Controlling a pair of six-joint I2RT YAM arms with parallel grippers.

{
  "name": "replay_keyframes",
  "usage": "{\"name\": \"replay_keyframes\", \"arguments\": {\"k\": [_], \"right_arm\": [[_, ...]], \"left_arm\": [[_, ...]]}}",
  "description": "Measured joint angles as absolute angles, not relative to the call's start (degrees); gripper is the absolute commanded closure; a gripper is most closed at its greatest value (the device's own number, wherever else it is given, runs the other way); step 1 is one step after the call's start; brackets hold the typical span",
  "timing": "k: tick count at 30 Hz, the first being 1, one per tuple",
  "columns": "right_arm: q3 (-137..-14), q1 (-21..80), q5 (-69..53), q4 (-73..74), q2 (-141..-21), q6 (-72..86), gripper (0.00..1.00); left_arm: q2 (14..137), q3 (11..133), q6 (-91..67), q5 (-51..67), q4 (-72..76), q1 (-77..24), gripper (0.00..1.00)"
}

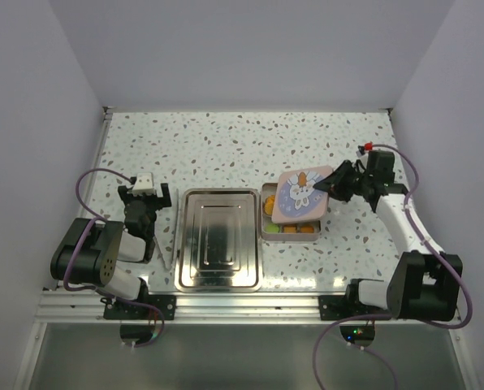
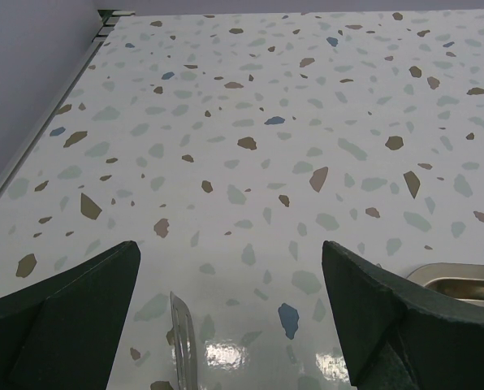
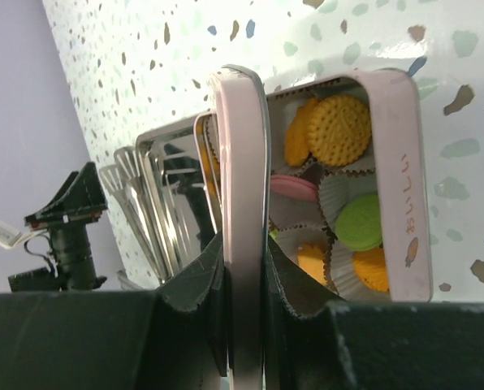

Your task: Pack the cookies

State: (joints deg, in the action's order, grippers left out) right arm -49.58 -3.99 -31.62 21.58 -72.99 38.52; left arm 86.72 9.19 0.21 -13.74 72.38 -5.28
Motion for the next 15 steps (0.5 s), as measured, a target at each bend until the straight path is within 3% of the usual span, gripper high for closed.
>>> {"name": "replay_keyframes", "arguments": {"k": [15], "right_arm": [[-43.57, -4.86, -47.24, 10.72, -81.03, 40.58, 1.0]], "left_arm": [[86.72, 9.19, 0.21, -13.74, 72.38, -5.26, 0.0]]}}
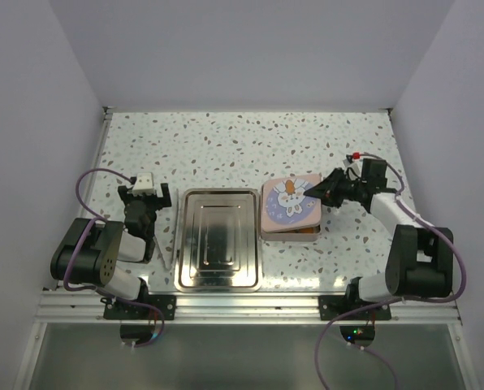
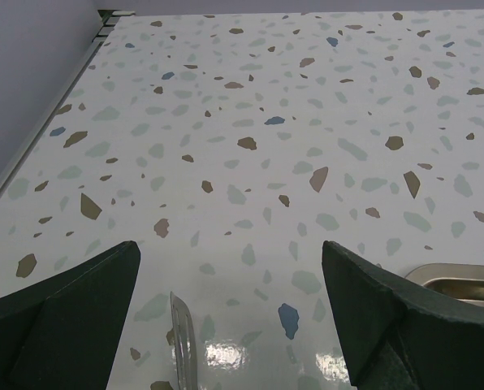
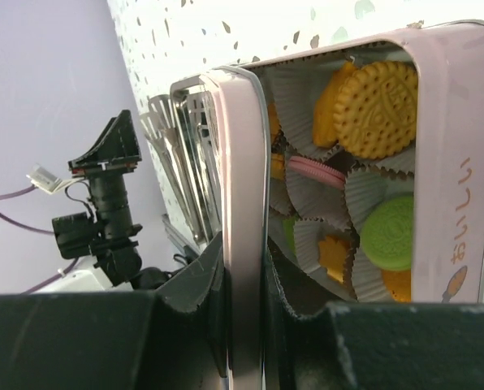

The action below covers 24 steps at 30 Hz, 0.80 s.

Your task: Pack the cookies

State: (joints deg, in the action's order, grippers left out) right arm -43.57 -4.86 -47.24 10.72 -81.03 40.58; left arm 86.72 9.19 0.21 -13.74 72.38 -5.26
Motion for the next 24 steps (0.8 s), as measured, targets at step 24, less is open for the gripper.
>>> {"name": "replay_keyframes", "arguments": {"k": [24], "right_arm": [[-45.41, -5.67, -49.3, 15.31, -90.5, 31.31, 0.65]], "left_arm": [[86.72, 9.19, 0.21, -13.74, 72.38, -5.28, 0.0]]}}
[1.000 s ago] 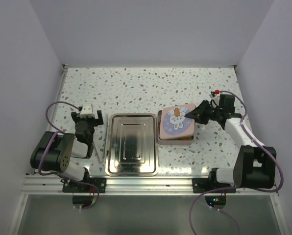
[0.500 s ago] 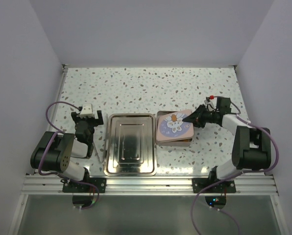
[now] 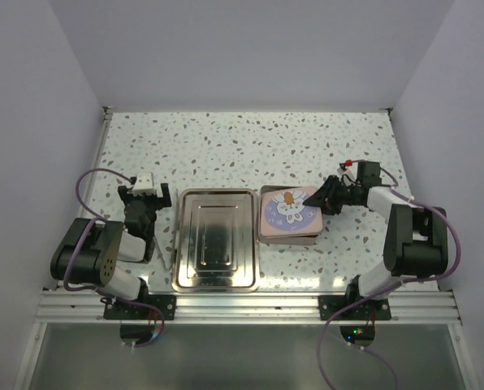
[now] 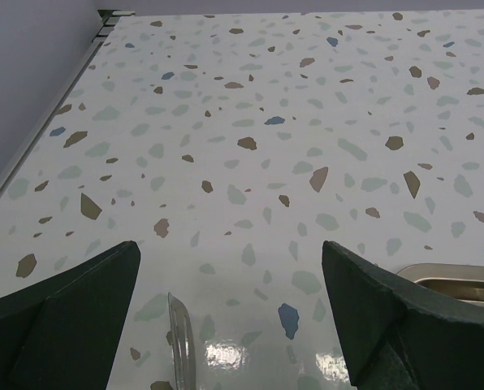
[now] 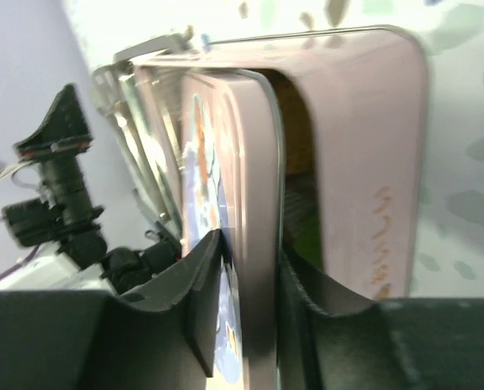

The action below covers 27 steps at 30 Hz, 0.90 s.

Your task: Pack the cookies

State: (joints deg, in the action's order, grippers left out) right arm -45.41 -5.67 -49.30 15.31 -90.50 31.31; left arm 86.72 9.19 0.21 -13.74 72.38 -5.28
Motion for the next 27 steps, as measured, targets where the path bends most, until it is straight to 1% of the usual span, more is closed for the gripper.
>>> {"name": "replay_keyframes", "arguments": {"k": [3, 7, 11, 20, 22, 27], "right_arm": [[-45.41, -5.65, -46.33, 17.12, -90.7, 29.65, 0.58], [-46.0, -5.08, -45.56, 18.35, -90.21, 28.29, 0.51], [-47.59, -4.89, -44.1, 21.17, -90.15, 27.09, 0.49], [-52.56, -4.93, -36.47, 31.55, -89.3, 23.35, 0.44], [-53.28, -4.93, -35.35, 33.61, -88.82, 22.9, 0.42], [-55.29, -4.95, -32.42, 38.37, -87.33, 22.2, 0.41]], "left_arm": [[86.72, 9.19, 0.21, -13.74, 72.38, -5.28, 0.0], [86.72, 9.19, 0.21, -13.74, 72.38, -5.28, 0.0], [86.72, 9.19, 0.21, -13.74, 72.38, -5.28, 0.0], [86.72, 9.19, 0.21, -13.74, 72.38, -5.28, 0.0], [86.72, 9.19, 0.21, -13.74, 72.38, -5.26, 0.0], [86.72, 9.19, 0.21, -13.74, 72.38, -5.28, 0.0]]}}
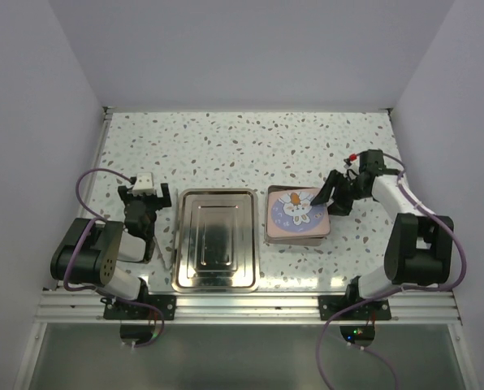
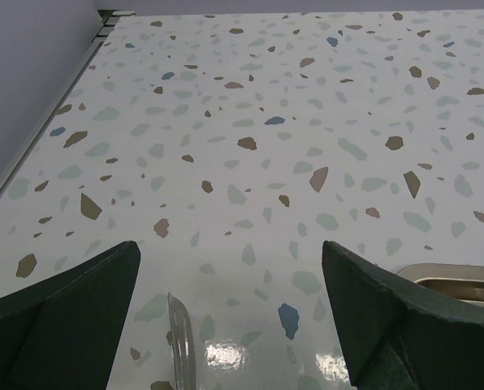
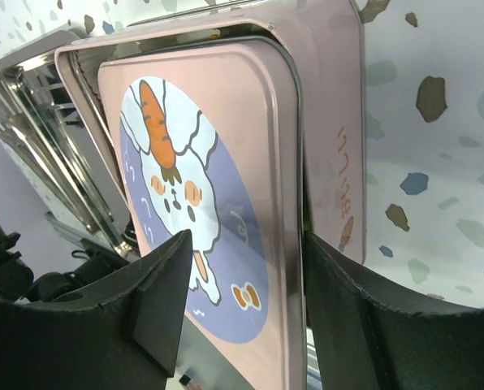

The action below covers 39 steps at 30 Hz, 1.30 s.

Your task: Pack the cookies

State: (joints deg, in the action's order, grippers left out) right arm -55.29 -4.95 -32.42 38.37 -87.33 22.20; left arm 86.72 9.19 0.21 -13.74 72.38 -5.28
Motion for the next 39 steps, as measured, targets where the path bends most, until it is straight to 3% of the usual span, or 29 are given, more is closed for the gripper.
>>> {"name": "replay_keyframes", "arguments": {"k": [12, 27, 39], "right_arm": [[-55.96, -5.06, -29.41, 43.11, -84.27, 21.43, 0.41], [-45.01, -5.28, -28.97, 42.5, -74.46, 23.62, 0.45], [-41.41, -5.32, -27.99, 38.59, -73.47, 27.53, 0.47]], "left_arm": [[86.72, 9.19, 0.21, -13.74, 72.38, -5.26, 0.0], [86.72, 9.19, 0.21, -13.74, 72.38, -5.28, 0.0], [86.72, 9.19, 0.21, -13.74, 72.38, -5.26, 0.0]]}}
